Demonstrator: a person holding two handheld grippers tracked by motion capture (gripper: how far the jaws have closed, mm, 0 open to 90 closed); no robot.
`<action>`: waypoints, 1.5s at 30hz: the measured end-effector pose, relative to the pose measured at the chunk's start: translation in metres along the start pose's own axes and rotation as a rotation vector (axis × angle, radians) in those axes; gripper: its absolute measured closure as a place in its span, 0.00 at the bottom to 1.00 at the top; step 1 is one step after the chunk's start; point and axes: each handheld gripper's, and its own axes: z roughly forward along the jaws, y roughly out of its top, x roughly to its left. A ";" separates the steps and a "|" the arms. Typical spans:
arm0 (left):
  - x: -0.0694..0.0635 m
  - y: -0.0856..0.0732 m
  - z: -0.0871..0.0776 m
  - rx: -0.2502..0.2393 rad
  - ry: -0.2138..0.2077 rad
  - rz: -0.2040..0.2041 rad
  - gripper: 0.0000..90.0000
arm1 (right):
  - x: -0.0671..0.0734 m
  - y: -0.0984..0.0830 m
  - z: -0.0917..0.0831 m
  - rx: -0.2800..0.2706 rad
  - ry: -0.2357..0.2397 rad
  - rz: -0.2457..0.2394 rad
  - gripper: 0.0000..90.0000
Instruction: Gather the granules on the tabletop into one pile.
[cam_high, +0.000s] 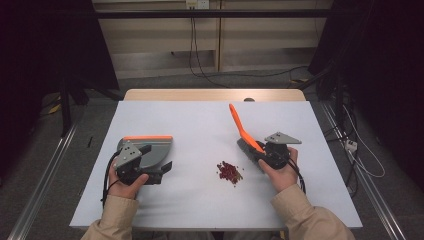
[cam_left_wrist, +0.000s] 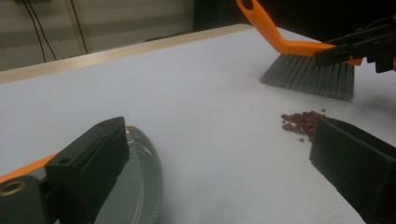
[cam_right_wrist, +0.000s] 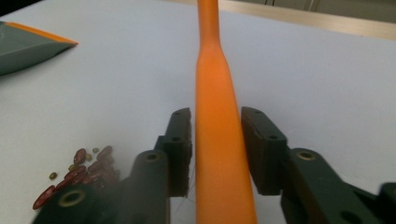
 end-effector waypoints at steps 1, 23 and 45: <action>0.000 0.000 0.000 0.001 0.000 -0.002 0.05 | 0.000 0.002 0.000 0.013 0.000 -0.003 0.70; 0.016 -0.010 -0.022 0.174 0.103 -0.095 0.07 | -0.006 0.033 0.026 0.167 0.004 -0.017 0.79; 0.030 -0.032 -0.038 0.282 0.287 -0.154 0.28 | -0.002 0.031 0.025 0.153 -0.003 -0.030 0.79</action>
